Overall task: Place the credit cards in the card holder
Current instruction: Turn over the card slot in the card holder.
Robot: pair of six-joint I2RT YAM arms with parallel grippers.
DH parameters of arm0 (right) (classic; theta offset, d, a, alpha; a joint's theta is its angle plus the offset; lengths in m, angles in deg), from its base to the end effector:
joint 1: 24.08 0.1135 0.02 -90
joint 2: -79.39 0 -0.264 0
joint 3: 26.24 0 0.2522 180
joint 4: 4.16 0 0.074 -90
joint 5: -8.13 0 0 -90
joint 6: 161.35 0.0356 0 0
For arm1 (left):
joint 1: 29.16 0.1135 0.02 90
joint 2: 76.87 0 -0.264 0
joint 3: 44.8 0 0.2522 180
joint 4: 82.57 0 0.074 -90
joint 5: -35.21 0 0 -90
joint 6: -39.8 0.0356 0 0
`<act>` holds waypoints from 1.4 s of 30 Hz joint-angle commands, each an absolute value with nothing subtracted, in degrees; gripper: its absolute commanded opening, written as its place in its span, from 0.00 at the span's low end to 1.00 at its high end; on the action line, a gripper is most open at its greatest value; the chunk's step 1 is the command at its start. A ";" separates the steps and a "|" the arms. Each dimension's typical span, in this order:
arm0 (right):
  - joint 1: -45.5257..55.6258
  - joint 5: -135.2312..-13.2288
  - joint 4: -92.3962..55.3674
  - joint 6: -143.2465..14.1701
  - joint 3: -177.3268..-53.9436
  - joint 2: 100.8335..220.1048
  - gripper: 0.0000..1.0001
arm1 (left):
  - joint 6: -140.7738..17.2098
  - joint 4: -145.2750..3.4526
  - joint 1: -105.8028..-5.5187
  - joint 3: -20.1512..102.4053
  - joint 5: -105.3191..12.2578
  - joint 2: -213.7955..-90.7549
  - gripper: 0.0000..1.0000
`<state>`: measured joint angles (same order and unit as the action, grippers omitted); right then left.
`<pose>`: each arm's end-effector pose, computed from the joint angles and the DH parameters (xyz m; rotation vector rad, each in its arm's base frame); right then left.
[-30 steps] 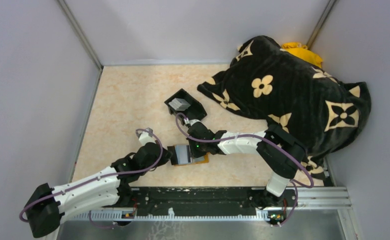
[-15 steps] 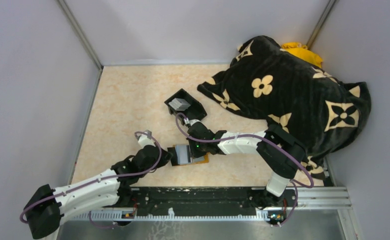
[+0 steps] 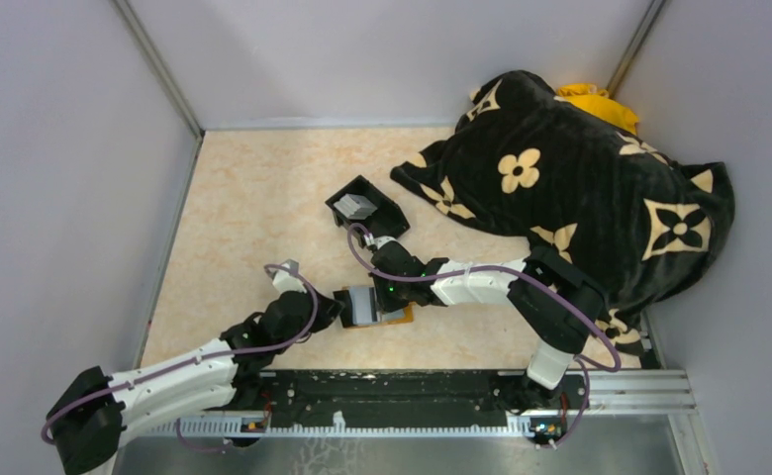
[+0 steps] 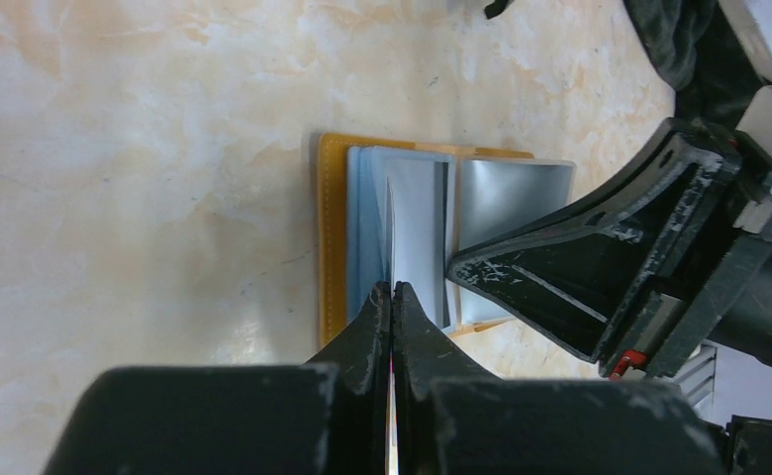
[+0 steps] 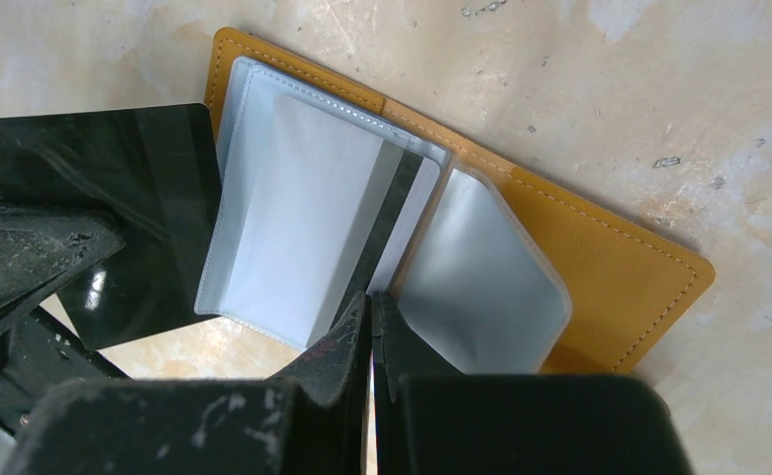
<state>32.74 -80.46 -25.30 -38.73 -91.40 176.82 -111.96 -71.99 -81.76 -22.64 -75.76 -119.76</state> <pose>0.1813 0.2789 0.1526 -0.5624 2.5722 0.6355 0.1037 -0.1147 0.1482 -0.3991 2.1489 -0.8090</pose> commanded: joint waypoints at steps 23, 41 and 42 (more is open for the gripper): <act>32.98 -85.16 -30.88 -40.74 -91.17 175.49 0.20 | -107.21 -84.74 -81.52 -18.24 -71.17 -126.51 0.00; 31.14 -91.20 -33.91 -41.51 -89.74 167.95 0.20 | -105.16 -88.12 -81.61 -12.57 -64.24 -136.23 0.00; 30.92 -91.60 -34.21 -41.64 -89.70 167.47 0.20 | -105.15 -88.40 -81.61 -12.41 -63.87 -137.03 0.00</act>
<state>31.87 -88.13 -32.29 -40.37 -89.87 171.53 -105.90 -85.69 -81.52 -14.25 -66.19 -135.30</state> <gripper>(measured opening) 0.196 0.007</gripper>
